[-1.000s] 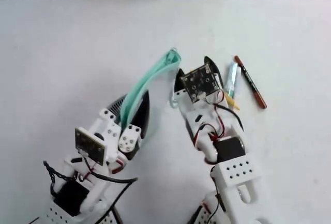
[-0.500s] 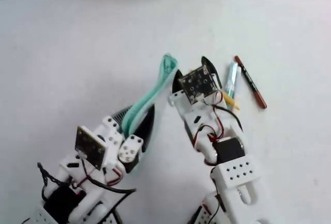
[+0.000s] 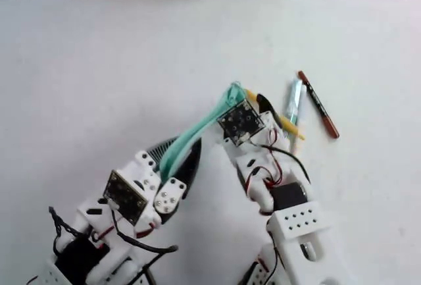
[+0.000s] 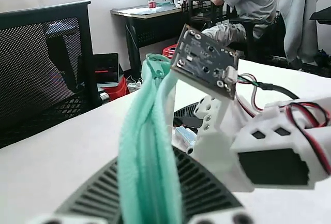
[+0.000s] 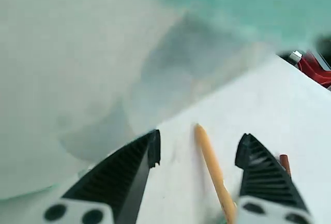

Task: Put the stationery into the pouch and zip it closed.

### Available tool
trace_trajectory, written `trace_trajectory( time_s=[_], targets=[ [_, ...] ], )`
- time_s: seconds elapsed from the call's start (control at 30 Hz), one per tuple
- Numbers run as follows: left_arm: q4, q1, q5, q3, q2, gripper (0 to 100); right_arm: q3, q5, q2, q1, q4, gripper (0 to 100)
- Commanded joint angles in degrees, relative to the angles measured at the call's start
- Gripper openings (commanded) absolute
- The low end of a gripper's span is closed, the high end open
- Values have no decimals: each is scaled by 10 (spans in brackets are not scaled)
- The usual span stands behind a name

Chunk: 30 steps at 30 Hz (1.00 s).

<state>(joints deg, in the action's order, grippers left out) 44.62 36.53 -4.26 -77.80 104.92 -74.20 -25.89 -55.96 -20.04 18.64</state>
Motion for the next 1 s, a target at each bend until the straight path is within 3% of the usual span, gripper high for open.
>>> trace_trajectory(
  time_s=[0.0, 0.17, 0.33, 0.57, 0.97],
  targets=[
    [4, -6, -4, 3, -4, 24, 4, -6, -8, 0, -5, 244],
    [4, -22, -1, 5, -4, 24, -18, -4, -7, 1, -57, 244],
    [4, -22, -3, 4, -4, 24, -8, -3, -43, 39, 1, 244],
    [4, -22, -4, 4, -4, 24, -9, 66, -110, 27, 74, 242],
    [4, -22, -4, 4, -4, 24, -40, 66, -121, -7, 65, 241]
  ],
)
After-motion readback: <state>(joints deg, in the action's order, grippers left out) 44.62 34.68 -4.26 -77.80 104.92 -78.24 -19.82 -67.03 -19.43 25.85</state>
